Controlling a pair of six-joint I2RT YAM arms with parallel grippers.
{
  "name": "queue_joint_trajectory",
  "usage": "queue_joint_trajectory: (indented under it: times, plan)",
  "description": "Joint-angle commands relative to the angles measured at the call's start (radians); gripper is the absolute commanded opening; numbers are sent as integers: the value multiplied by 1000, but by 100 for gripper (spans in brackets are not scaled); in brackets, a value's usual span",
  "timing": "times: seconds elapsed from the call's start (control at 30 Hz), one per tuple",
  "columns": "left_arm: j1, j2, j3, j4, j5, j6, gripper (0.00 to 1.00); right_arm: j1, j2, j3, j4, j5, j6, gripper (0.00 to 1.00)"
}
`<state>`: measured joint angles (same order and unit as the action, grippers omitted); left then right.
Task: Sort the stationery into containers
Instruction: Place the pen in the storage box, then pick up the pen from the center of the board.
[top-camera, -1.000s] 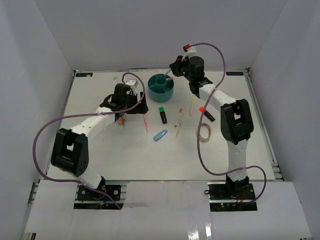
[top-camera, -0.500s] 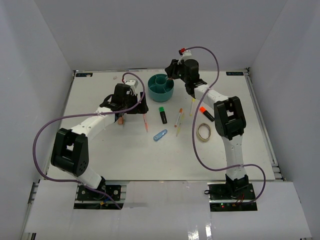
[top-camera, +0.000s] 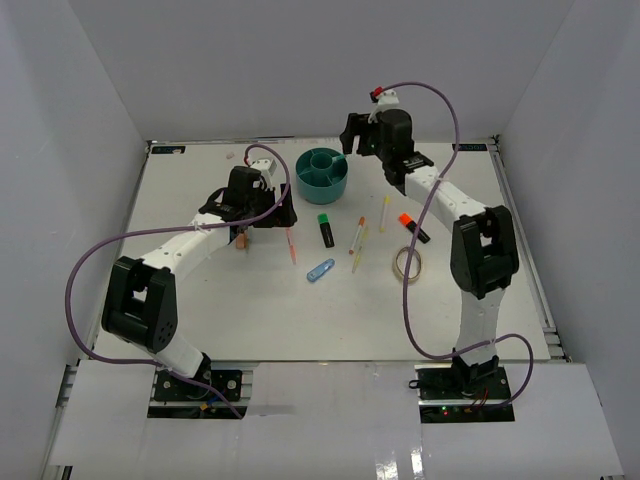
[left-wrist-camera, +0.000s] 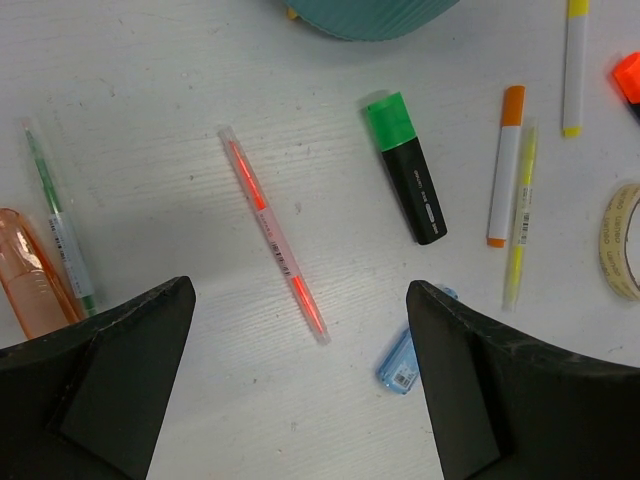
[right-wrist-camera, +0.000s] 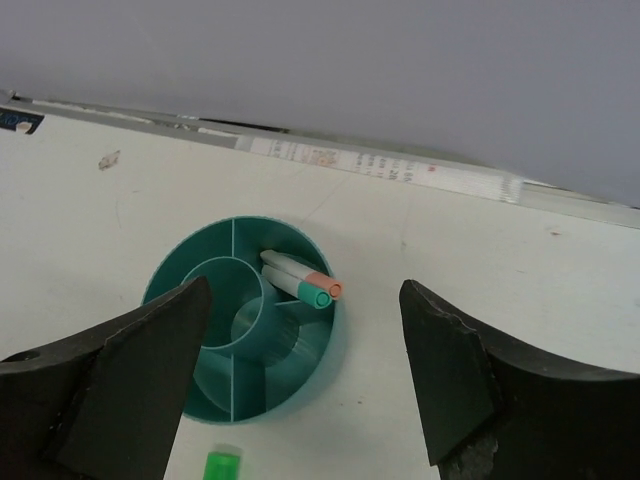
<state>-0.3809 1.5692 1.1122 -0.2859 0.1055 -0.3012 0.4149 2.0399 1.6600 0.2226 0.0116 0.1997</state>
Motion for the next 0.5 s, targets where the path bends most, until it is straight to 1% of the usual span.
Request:
queue_joint_trajectory:
  times: [0.0, 0.03, 0.1, 0.13, 0.23, 0.33, 0.47]
  plan:
    - [5, -26, 38, -9, 16, -9, 98, -2, -151, -3, -154, 145, -42, 82]
    - [5, -24, 38, -12, 19, -9, 98, -1, -162, 3, -208, 195, -42, 82]
    - [5, -26, 41, -12, 20, -9, 98, -2, -173, 47, -340, 241, -31, 81]
    - [5, -24, 41, -12, 20, -10, 98, -2, -173, 66, -461, 275, -26, 81]
    - [5, -24, 43, -12, 29, -13, 98, -2, -179, 90, -630, 294, 10, 80]
    - [5, -18, 43, -13, 42, -19, 98, -4, -184, 69, -718, 268, 43, 80]
    - [5, -12, 47, -19, 51, -22, 98, -13, -164, 27, -756, 261, 78, 78]
